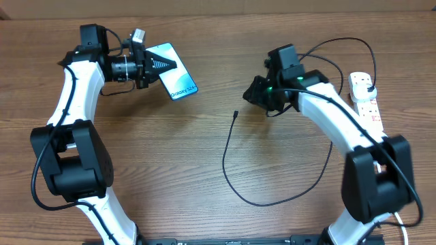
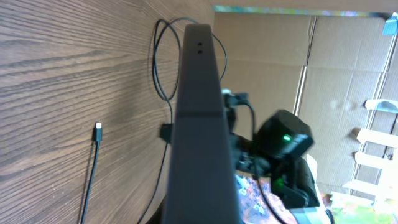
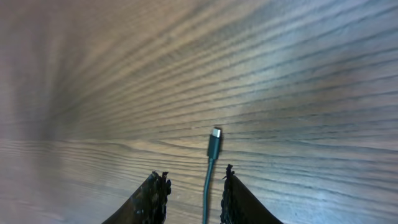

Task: Plug charger to phone and switch on socket

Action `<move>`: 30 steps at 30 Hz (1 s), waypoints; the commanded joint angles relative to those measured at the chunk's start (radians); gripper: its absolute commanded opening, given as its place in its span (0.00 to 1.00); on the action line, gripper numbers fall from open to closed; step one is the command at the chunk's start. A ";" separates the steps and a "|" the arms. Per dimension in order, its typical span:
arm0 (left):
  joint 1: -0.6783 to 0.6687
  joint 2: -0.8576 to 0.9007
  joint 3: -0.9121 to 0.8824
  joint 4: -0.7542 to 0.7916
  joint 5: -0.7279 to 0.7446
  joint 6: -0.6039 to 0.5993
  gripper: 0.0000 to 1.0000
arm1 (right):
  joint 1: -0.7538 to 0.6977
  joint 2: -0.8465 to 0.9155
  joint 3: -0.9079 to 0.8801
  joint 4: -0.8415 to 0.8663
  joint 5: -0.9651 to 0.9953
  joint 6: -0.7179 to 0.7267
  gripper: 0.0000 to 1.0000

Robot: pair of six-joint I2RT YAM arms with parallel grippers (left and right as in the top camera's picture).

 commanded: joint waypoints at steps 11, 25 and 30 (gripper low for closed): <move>-0.006 -0.006 0.016 0.005 0.048 0.022 0.04 | 0.101 0.197 0.016 0.083 0.002 0.012 0.30; -0.006 -0.006 0.016 0.004 0.048 0.022 0.04 | 0.107 0.226 -0.021 0.085 0.002 0.119 0.26; -0.006 -0.006 0.016 0.000 0.048 0.022 0.04 | 0.111 0.226 -0.039 0.087 0.006 0.121 0.22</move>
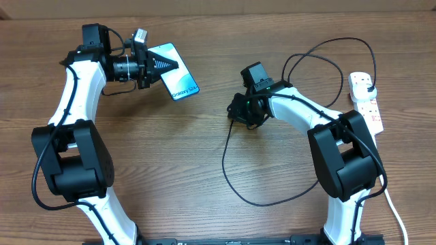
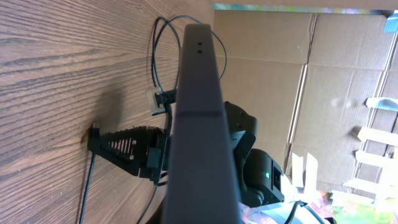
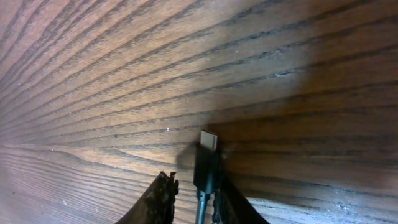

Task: Plug charger to phone and switch on socket

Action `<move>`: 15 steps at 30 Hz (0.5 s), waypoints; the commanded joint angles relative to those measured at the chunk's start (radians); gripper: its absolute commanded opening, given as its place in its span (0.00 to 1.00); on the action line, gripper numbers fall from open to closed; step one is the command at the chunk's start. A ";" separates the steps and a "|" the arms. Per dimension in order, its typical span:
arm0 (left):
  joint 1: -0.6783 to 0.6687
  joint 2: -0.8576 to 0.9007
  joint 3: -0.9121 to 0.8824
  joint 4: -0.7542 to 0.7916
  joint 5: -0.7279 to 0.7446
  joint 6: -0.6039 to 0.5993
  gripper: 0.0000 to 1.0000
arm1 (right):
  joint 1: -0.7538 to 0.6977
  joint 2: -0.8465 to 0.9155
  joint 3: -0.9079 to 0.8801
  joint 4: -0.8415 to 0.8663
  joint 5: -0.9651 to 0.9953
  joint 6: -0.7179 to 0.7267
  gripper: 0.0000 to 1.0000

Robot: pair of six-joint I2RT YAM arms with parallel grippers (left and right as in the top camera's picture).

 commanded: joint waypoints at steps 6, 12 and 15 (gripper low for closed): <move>0.000 -0.006 0.016 -0.022 0.047 0.023 0.04 | 0.008 0.021 -0.033 0.005 0.030 0.003 0.04; 0.000 -0.006 0.016 -0.021 0.043 0.023 0.04 | -0.006 -0.002 -0.028 0.011 -0.009 -0.055 0.04; 0.000 -0.006 0.016 -0.021 0.042 0.023 0.04 | -0.016 -0.053 -0.028 0.016 -0.056 -0.138 0.04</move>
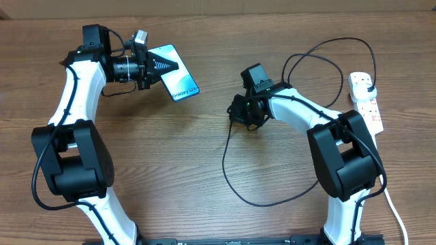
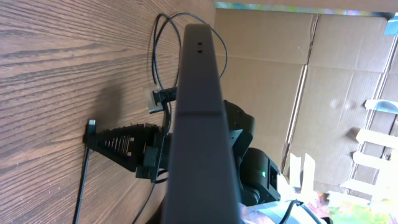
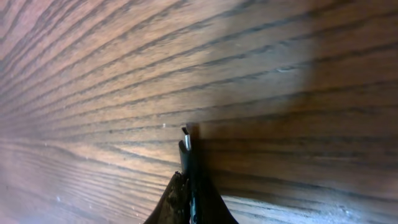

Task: Plug charger to phone and switch on socket

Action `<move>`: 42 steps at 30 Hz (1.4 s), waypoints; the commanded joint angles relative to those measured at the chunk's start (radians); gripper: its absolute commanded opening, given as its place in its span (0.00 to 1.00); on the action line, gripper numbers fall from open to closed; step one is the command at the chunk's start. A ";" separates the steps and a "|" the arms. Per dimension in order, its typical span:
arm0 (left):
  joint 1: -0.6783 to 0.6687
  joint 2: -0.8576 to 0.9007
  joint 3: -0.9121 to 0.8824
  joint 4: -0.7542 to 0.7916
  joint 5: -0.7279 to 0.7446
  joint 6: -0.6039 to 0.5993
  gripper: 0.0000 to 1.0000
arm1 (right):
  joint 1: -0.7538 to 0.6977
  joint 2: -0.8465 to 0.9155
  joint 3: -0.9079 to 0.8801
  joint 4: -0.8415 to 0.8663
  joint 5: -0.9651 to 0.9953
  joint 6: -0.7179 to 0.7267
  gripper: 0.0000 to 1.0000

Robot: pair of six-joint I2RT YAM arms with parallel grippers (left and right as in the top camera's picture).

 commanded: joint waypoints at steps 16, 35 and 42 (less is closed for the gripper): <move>-0.002 -0.006 0.016 -0.014 0.187 0.173 0.04 | -0.019 -0.406 -0.018 -0.134 -0.430 -0.451 0.04; -0.109 -0.006 0.016 -0.130 0.237 0.468 0.04 | -0.010 -0.422 -0.197 -0.011 -0.869 -0.549 0.04; -0.153 -0.006 0.016 -0.130 0.240 0.486 0.04 | -0.010 -0.422 -0.197 -0.010 -0.850 -0.529 0.04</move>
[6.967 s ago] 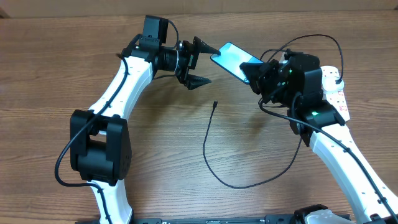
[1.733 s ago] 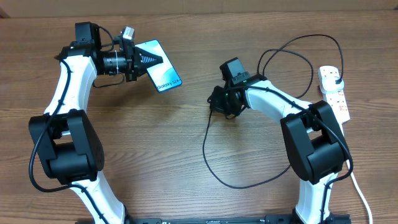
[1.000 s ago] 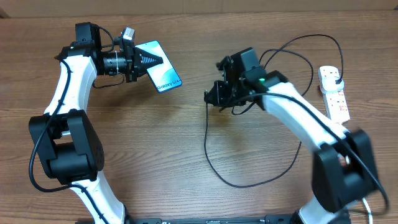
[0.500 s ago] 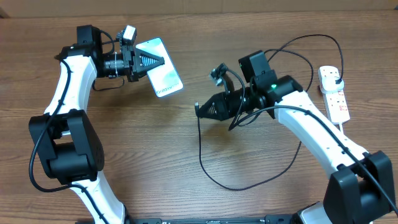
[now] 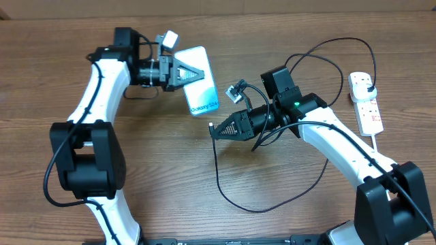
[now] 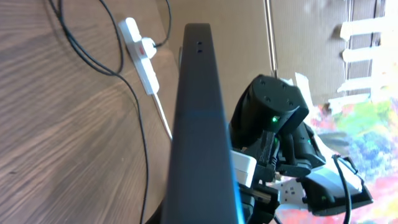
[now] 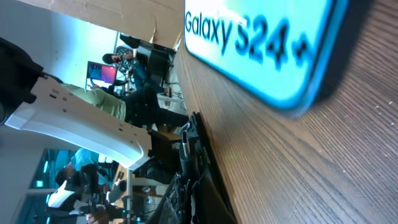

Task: Plug charger to phone and switch on socket

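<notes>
The phone (image 5: pixel 200 89), its light blue screen reading "Galaxy S24+", is held off the table with my left gripper (image 5: pixel 197 73) shut on its upper part. In the left wrist view the phone (image 6: pixel 201 118) shows edge-on as a dark bar. My right gripper (image 5: pixel 215 130) is shut on the charger plug (image 5: pixel 212 125), just below and right of the phone's lower end, a short gap apart. In the right wrist view the plug tip (image 7: pixel 185 147) points up from the shut fingers, with the phone (image 7: pixel 261 43) above it. The black cable (image 5: pixel 225 192) hangs down and loops over the table.
A white power strip (image 5: pixel 364 102) with a plug in it lies at the far right; it also appears in the left wrist view as the strip (image 6: pixel 139 53) with a red switch. The cable loops from there across the wooden table (image 5: pixel 136 177).
My right gripper has lifted the plug off the table and turned to point left at the phone. My left gripper has carried the phone right, toward the middle.
My right gripper first hung open over the plug lying on the table, then stood astride it, then shut on it. The left gripper held the phone aloft at the left throughout. Now plug and phone are raised close together near the table's middle.
</notes>
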Action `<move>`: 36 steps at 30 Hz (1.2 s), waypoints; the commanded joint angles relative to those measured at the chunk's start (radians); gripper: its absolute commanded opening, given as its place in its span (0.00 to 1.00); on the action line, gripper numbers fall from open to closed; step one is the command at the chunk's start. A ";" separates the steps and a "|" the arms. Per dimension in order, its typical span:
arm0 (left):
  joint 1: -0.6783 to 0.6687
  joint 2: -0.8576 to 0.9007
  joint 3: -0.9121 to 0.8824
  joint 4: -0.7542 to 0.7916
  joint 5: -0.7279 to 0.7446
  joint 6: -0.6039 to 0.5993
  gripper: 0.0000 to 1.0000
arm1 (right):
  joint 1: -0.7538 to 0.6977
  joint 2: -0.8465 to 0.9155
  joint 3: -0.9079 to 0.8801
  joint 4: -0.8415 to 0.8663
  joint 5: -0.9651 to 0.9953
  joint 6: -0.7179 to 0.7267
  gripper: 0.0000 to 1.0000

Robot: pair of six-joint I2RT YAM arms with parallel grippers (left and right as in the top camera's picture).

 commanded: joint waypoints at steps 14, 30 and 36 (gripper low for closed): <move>-0.003 -0.006 0.016 -0.007 0.115 0.010 0.04 | -0.002 -0.023 -0.006 0.083 0.032 0.083 0.04; -0.019 -0.006 0.015 -0.014 0.116 -0.013 0.04 | -0.005 -0.023 -0.006 0.141 0.024 0.132 0.04; -0.019 -0.006 0.016 -0.014 0.116 -0.011 0.04 | -0.005 -0.023 -0.006 0.129 0.024 0.131 0.04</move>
